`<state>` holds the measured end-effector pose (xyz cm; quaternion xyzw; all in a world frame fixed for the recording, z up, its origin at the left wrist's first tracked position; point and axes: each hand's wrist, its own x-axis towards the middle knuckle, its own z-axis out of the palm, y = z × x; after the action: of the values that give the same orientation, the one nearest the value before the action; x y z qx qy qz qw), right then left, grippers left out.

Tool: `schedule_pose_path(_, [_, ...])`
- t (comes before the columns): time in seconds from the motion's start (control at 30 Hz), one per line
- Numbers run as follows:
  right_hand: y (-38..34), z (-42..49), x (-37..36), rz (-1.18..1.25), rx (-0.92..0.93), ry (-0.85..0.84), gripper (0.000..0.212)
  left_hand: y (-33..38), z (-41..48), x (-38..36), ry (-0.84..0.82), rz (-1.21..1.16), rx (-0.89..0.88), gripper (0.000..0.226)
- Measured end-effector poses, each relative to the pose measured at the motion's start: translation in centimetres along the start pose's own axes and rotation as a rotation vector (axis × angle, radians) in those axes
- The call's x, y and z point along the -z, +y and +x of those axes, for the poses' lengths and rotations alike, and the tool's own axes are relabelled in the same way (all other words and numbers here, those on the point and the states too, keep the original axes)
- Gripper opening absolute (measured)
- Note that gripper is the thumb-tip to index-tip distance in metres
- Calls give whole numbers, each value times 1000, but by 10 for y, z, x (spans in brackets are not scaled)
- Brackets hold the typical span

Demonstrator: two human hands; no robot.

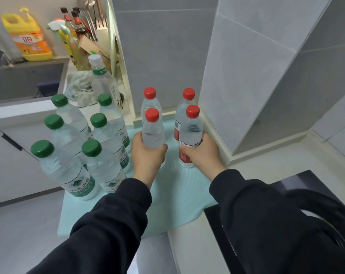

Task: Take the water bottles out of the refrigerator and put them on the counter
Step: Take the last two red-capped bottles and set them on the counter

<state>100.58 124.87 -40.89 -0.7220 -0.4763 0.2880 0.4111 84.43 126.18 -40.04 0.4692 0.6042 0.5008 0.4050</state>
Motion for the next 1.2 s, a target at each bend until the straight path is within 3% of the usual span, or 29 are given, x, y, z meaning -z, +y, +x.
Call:
schedule_pose_path(0.23, [12,-1,-2,29,-37,-36,60,0,0,2,-63,-21,8,49])
schedule_pose_path(0.47, [-10,-9,7,123,-14,-47,71,39,-6,11,-95,-37,-97,107])
schedule_pose_path(0.63, [-84,-21,50,104,117,83,98,112,-17,38,-74,-27,-312,111])
schedule_pose_path(0.73, [-150,-37,77,-7,298,197,100,168,-21,81,-88,-12,-520,110])
schedule_pose_path(0.83, [-223,-65,93,-95,472,248,100,218,-25,141,-78,84,-617,111])
schedule_pose_path(1.0, [-331,-110,88,-72,676,220,96,281,-30,239,42,105,-745,96])
schedule_pose_path(1.2, [-431,-161,52,97,896,155,90,345,-68,357,282,256,-883,102])
